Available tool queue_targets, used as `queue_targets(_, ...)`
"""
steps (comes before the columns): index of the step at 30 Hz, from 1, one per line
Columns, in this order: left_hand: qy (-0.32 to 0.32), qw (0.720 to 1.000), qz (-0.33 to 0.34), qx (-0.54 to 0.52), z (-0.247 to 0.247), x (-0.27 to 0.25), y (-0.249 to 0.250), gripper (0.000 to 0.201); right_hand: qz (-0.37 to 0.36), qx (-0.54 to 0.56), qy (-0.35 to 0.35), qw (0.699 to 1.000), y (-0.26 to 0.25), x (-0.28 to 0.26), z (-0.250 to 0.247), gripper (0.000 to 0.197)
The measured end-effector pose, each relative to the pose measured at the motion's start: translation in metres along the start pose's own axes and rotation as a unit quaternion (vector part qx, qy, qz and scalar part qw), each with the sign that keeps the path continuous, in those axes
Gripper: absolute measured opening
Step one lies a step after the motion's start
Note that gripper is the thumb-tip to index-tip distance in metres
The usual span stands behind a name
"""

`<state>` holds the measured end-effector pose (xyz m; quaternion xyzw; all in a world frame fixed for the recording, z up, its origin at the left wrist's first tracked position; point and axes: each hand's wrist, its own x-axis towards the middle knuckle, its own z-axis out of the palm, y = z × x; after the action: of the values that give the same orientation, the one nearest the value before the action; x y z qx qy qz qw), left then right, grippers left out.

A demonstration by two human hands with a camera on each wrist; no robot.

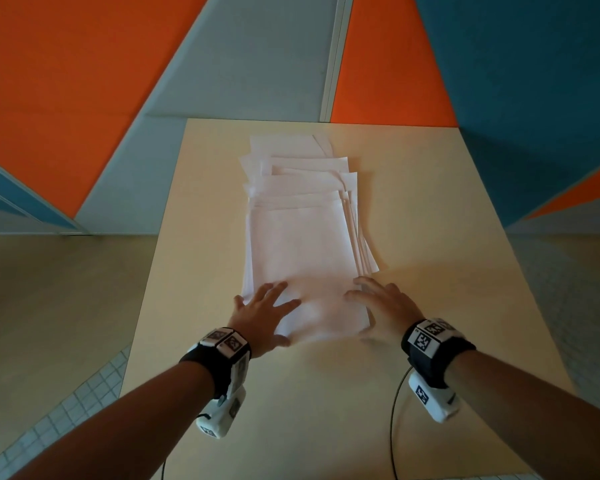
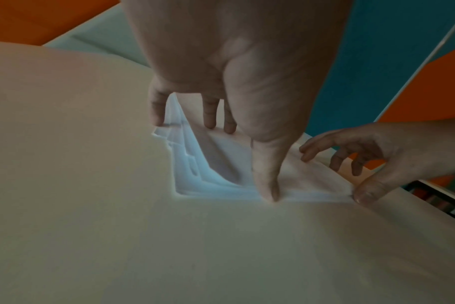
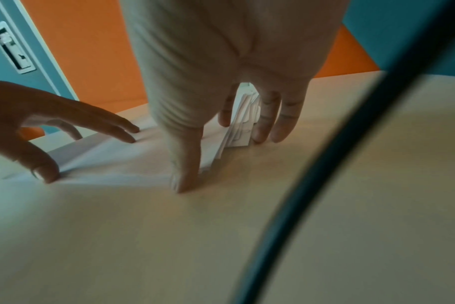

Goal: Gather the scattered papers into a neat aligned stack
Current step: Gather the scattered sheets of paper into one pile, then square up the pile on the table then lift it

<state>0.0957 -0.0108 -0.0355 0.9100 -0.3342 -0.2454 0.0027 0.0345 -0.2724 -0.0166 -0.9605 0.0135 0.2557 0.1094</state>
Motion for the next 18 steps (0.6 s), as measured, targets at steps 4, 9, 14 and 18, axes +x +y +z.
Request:
queue_targets(4, 0.052, 0.999, -0.006, -0.001, -0.005, 0.011, -0.009, 0.065, 0.021, 0.022, 0.038, 0.999, 0.001, 0.012, -0.009, 0.062)
queue_targets(9, 0.102, 0.988, -0.089, -0.068, -0.016, 0.016, -0.022, 0.062, 0.054, 0.082, 0.048, 0.994, 0.002, 0.026, -0.021, 0.075)
queue_targets(14, 0.09, 0.947, -0.21, -0.226, -0.017, 0.015, -0.027, 0.076, 0.196, 0.223, 0.104, 0.949, 0.012, 0.044, -0.034, 0.041)
queue_targets(18, 0.09, 0.926, -0.227, -0.287, -0.018, 0.019, -0.018, 0.071, 0.238, 0.28, 0.095, 0.925, 0.014, 0.056, -0.032, 0.026)
